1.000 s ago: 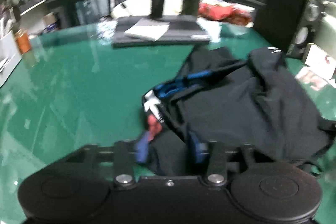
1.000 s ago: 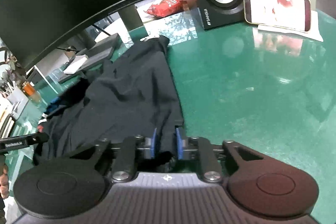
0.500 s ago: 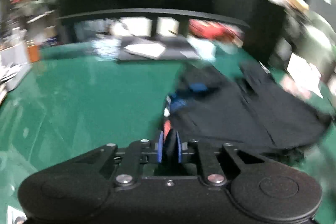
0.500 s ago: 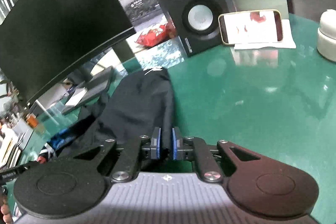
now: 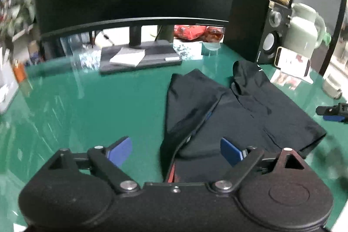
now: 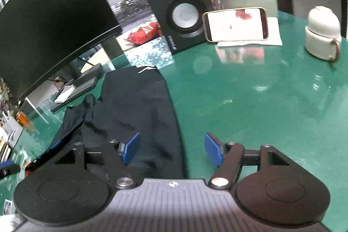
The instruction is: Fold clothes
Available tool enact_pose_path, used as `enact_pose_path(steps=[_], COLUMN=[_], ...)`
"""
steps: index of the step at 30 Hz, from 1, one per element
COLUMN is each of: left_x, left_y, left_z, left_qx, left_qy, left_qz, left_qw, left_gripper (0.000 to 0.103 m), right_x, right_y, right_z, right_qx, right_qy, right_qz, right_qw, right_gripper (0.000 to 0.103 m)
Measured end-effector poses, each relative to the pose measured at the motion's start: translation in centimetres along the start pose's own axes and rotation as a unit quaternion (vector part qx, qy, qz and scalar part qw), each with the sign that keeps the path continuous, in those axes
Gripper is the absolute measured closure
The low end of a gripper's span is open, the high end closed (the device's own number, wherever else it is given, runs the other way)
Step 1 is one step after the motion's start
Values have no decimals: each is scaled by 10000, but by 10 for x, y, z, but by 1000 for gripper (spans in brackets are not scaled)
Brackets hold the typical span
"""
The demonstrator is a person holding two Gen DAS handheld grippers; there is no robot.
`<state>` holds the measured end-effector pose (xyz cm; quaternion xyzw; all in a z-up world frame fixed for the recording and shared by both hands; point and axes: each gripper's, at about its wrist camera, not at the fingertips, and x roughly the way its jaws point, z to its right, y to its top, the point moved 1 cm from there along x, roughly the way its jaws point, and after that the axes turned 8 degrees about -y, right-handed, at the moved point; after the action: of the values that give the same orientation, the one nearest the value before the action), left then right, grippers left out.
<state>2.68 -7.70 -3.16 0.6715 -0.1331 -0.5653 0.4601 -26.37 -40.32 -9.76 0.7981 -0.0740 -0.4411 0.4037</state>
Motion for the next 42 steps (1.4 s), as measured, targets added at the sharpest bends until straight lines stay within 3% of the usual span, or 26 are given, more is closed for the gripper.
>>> enact_pose_path(steps=[3,9,19,21,22,23,25,29,33,37,40,42], left_x=[7,64,125,126,127,127,129,123,107,83,71,66], left_y=[11,31,30,31,32,35,38,42,44,30,14,7], left_z=[13,42,53,50,47,43,38,20,-12,-63,-93,-102], left_qx=[366,1126,1540,1401,1257,1071,897,514,-82,-963,-1334,-1336], left_qy=[5,-102,-42,-171,-296,-377,-248,-168,218,851,1294,1309], left_qz=[60,-302,-794,-798,-829,-876,-945,-777,-510,-354,-447,-577], left_qw=[9993,9931,9849,9868,9881,9897,9912,9955,9984,9911,9816,9807], left_gripper=[1,1,1,16,36,69,91,97,97,97,97,90], right_x=[2,20,43,46,48,49,50,51,51,48,49,52], right_y=[7,20,15,15,15,15,15,13,14,15,14,14], right_z=[-7,-14,-12,-11,-10,-10,-12,-15,-16,-18,-24,-29], right_qx=[-236,-393,-427,-385,-374,-371,-384,-395,-380,-371,-412,-470], right_qy=[15,-5,88,72,73,81,100,142,147,192,267,307], right_qz=[81,69,-234,-278,-291,-298,-303,-298,-303,-271,-271,-304], right_qw=[9997,9992,9988,9988,9989,9988,9988,9987,9987,9988,9984,9980], right_gripper=[38,34,30,30,30,30,30,30,30,30,29,28])
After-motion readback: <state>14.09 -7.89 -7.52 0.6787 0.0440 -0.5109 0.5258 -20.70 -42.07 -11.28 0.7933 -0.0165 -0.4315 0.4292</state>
